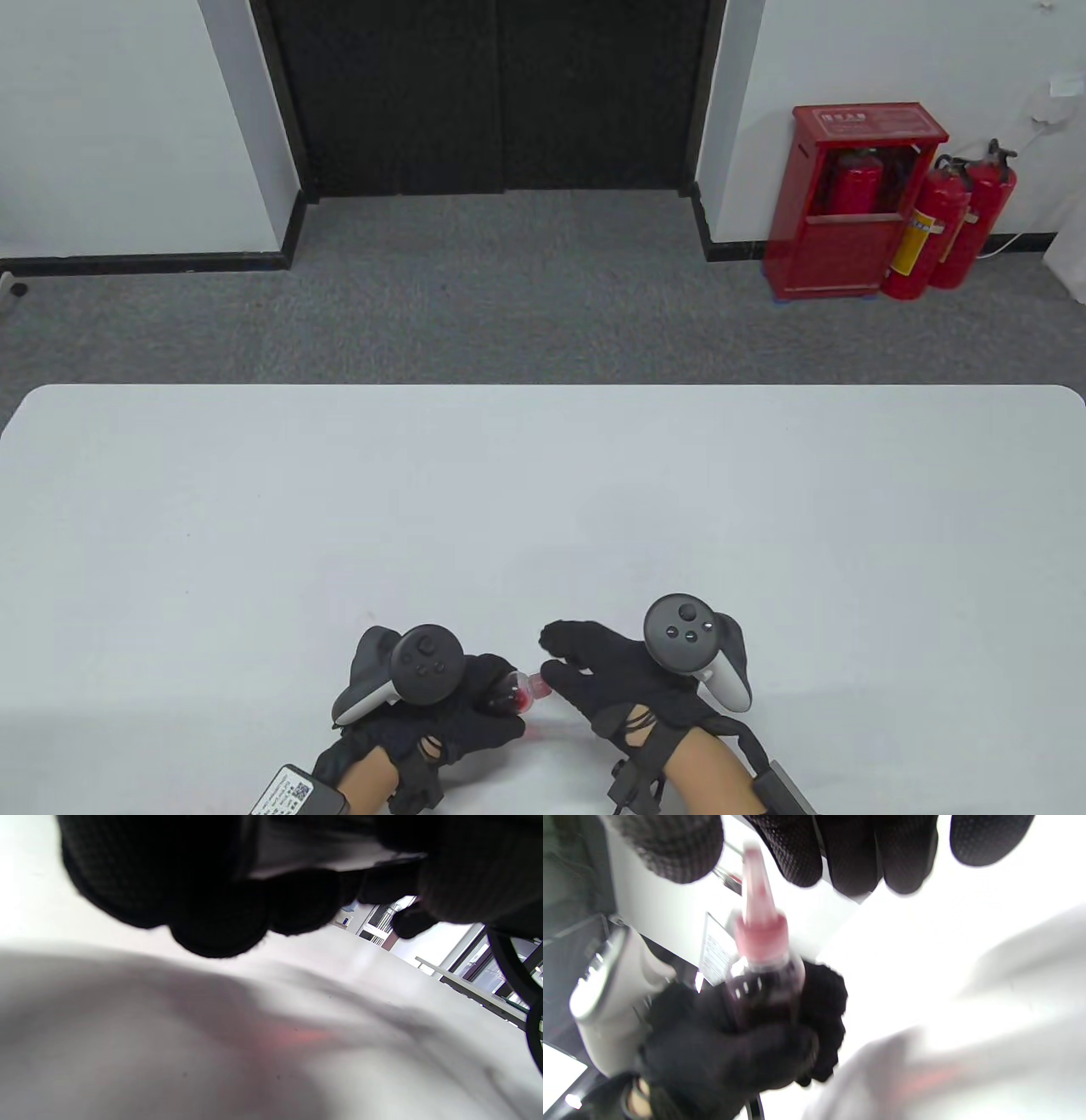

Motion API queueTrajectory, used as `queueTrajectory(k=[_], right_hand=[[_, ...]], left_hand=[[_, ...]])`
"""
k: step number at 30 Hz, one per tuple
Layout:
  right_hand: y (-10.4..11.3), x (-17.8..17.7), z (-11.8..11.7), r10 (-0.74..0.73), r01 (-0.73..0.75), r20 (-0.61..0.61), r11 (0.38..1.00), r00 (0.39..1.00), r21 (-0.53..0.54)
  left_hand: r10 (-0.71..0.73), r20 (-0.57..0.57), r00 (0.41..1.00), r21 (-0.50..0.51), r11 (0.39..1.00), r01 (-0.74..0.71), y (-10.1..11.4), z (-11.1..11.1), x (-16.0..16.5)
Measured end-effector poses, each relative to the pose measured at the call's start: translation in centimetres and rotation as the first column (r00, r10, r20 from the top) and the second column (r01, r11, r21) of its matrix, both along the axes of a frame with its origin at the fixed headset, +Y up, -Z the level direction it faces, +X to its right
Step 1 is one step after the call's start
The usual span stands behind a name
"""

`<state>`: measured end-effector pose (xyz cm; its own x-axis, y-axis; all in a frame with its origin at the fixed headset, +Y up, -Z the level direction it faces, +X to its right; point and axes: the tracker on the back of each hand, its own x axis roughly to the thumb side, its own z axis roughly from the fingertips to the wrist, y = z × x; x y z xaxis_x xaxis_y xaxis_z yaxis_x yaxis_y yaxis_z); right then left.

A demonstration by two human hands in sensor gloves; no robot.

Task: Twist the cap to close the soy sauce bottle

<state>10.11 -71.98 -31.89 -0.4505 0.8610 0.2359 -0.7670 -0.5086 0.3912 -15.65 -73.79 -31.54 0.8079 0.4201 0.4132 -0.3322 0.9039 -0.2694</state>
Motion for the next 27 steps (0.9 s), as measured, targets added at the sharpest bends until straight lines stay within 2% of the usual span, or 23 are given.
queueTrajectory(k=[4, 7, 9, 11, 15, 22, 27], right_hand=[[0.9, 3.6, -0.7, 0.154, -0.163, 0.128, 0.985, 0.980, 0.061], [0.1, 6.1, -1.7, 0.317, -0.331, 0.210, 0.943, 0.925, 0.034], [-1.5, 8.0, -2.6, 0.377, -0.380, 0.268, 0.924, 0.887, -0.041], [-2.9, 9.3, -3.0, 0.411, -0.384, 0.290, 0.912, 0.864, -0.147], [-3.7, 10.0, -3.3, 0.421, -0.374, 0.279, 0.904, 0.863, -0.207], [-2.7, 8.5, -3.1, 0.416, -0.386, 0.244, 0.908, 0.876, -0.161], [-1.9, 7.9, -3.0, 0.384, -0.362, 0.227, 0.923, 0.895, -0.133]], left_hand=[[-0.019, -0.031, 0.999, -0.015, 1.000, 0.018, -0.3, -0.1, 0.0], [0.023, -0.040, 0.999, -0.040, 0.999, -0.025, -0.5, -0.2, -0.2], [0.033, -0.044, 0.999, -0.054, 0.998, -0.035, -0.6, -0.3, -0.3], [0.030, -0.050, 0.998, -0.053, 0.998, -0.032, -0.6, -0.3, -0.3], [0.036, -0.066, 0.997, -0.059, 0.997, -0.040, -0.8, -0.6, -0.6], [0.122, -0.070, 0.990, -0.130, 0.983, -0.130, -0.8, -1.4, -0.4], [0.238, -0.170, 0.956, -0.266, 0.923, -0.277, 0.0, -3.1, 0.7]])
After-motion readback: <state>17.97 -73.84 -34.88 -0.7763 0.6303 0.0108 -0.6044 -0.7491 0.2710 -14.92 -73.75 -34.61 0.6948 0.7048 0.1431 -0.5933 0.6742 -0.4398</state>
